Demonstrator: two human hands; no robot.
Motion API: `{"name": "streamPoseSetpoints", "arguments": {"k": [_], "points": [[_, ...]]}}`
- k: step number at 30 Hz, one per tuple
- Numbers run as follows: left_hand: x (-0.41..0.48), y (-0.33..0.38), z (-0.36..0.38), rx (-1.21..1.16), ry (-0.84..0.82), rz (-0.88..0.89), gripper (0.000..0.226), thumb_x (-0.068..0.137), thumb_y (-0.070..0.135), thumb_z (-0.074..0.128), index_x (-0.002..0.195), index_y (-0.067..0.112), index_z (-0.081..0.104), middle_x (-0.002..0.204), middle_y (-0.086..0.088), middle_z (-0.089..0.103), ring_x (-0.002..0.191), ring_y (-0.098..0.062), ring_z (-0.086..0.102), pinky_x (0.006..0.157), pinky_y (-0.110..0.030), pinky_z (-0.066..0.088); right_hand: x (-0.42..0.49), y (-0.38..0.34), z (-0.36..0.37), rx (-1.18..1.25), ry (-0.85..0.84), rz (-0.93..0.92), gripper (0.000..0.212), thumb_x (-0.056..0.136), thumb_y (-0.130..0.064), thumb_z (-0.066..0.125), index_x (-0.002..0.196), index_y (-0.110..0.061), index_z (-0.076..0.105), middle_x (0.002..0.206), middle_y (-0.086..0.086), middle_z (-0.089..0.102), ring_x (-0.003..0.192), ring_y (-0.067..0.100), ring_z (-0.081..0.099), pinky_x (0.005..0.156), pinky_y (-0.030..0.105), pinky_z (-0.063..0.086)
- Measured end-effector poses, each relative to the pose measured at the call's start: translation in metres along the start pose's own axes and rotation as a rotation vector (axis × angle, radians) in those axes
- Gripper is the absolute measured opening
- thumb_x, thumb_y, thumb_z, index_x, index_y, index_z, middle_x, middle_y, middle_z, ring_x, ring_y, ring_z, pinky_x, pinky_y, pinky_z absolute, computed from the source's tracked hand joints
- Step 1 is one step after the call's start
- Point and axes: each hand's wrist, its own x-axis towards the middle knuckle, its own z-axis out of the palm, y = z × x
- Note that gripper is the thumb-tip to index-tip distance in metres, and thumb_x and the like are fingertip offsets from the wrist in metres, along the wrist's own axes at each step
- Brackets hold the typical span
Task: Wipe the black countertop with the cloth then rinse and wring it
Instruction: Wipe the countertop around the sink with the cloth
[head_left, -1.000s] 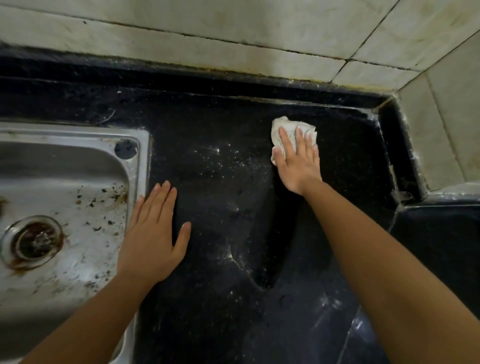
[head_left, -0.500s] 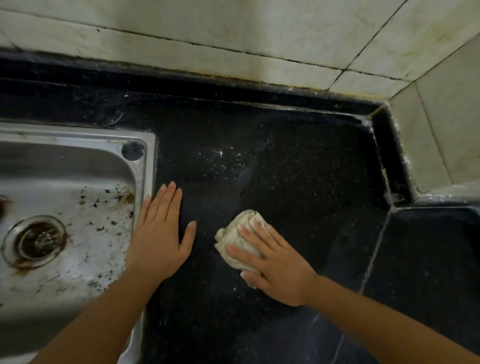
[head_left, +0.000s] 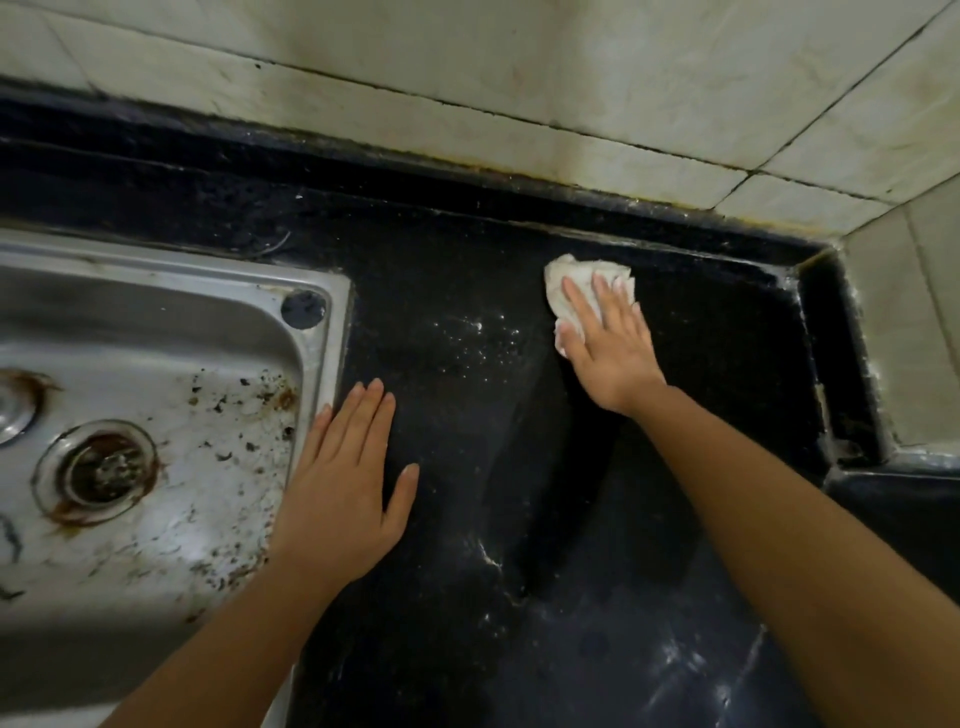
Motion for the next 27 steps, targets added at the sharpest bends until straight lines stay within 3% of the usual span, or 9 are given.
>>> {"name": "streamPoseSetpoints", "arguments": {"k": [3, 5, 9, 12, 16, 18, 21, 24, 27], "points": [[0.0, 0.0, 0.0, -0.002, 0.009, 0.006, 0.068, 0.093, 0.046, 0.031, 0.146, 0.004, 0.029, 0.154, -0.01, 0.026, 0.144, -0.019, 0.017, 0.118, -0.034, 0.004, 0.014, -0.02, -0.001, 0.051, -0.019, 0.12, 0.055, 0.101, -0.051, 0.012, 0.151, -0.039, -0.008, 0.16, 0.003, -0.018, 0.145, 0.021, -0.022, 0.116, 0.039, -0.015], [-0.001, 0.0, -0.001, -0.005, 0.01, 0.005, 0.067, 0.093, 0.045, 0.03, 0.146, 0.004, 0.029, 0.154, -0.01, 0.026, 0.144, -0.019, 0.017, 0.118, -0.034, 0.004, 0.004, -0.035, 0.005, 0.026, -0.025, 0.082, 0.056, 0.101, -0.05, 0.014, 0.151, -0.038, -0.007, 0.16, 0.006, -0.017, 0.146, 0.024, -0.02, 0.116, 0.04, -0.015], [0.001, 0.0, 0.0, -0.001, 0.007, -0.008, 0.064, 0.094, 0.041, 0.029, 0.146, 0.004, 0.03, 0.154, -0.01, 0.028, 0.143, -0.019, 0.02, 0.118, -0.034, 0.005, -0.057, -0.055, 0.031, -0.137, 0.008, -0.293, 0.054, 0.1, -0.049, 0.015, 0.148, -0.036, -0.007, 0.161, 0.011, -0.001, 0.148, 0.03, -0.007, 0.118, 0.039, -0.01], [0.0, -0.001, 0.0, -0.007, -0.003, -0.016, 0.061, 0.094, 0.038, 0.028, 0.145, 0.004, 0.031, 0.153, -0.01, 0.029, 0.143, -0.019, 0.021, 0.118, -0.032, 0.002, -0.107, -0.05, 0.05, -0.193, -0.079, -0.536, 0.055, 0.101, -0.05, 0.012, 0.148, -0.041, -0.014, 0.159, 0.006, -0.008, 0.147, 0.029, -0.012, 0.118, 0.04, -0.01], [-0.003, -0.001, 0.002, -0.023, -0.006, -0.015, 0.061, 0.094, 0.037, 0.029, 0.145, 0.003, 0.032, 0.153, -0.011, 0.03, 0.142, -0.02, 0.023, 0.118, -0.033, 0.004, -0.135, -0.012, 0.055, -0.284, -0.111, -0.75, 0.054, 0.102, -0.05, 0.02, 0.152, -0.039, 0.002, 0.16, 0.005, 0.007, 0.147, 0.025, -0.001, 0.117, 0.038, -0.001], [-0.005, -0.001, 0.002, -0.027, -0.003, -0.007, 0.061, 0.094, 0.038, 0.029, 0.145, 0.004, 0.032, 0.153, -0.01, 0.029, 0.143, -0.019, 0.022, 0.118, -0.034, 0.005, -0.124, 0.007, 0.05, -0.28, -0.091, -0.677, 0.053, 0.102, -0.051, 0.017, 0.151, -0.039, 0.004, 0.158, 0.006, 0.015, 0.146, 0.025, 0.006, 0.117, 0.037, 0.002], [-0.002, -0.006, 0.004, -0.033, 0.013, -0.033, 0.061, 0.094, 0.037, 0.029, 0.144, 0.003, 0.033, 0.152, -0.01, 0.031, 0.142, -0.019, 0.023, 0.118, -0.034, 0.006, -0.073, 0.015, 0.031, -0.23, -0.046, -0.402, 0.056, 0.1, -0.055, 0.008, 0.151, -0.033, 0.009, 0.157, 0.011, 0.023, 0.146, 0.028, 0.01, 0.115, 0.03, -0.005], [0.001, -0.011, 0.002, -0.032, 0.023, -0.05, 0.061, 0.094, 0.037, 0.03, 0.144, 0.002, 0.034, 0.151, -0.011, 0.032, 0.141, -0.02, 0.024, 0.117, -0.035, 0.007, -0.019, 0.005, 0.011, -0.067, 0.015, -0.078, 0.055, 0.099, -0.054, 0.011, 0.151, -0.037, 0.002, 0.162, 0.005, -0.002, 0.148, 0.023, -0.008, 0.116, 0.033, -0.01], [-0.001, -0.009, 0.001, -0.036, 0.031, -0.029, 0.061, 0.094, 0.037, 0.03, 0.144, 0.002, 0.033, 0.151, -0.011, 0.032, 0.142, -0.02, 0.023, 0.117, -0.036, 0.009, 0.012, -0.022, 0.002, 0.004, -0.02, 0.124, 0.056, 0.101, -0.05, 0.011, 0.151, -0.037, -0.008, 0.16, 0.004, -0.018, 0.145, 0.022, -0.021, 0.117, 0.039, -0.013]]}}
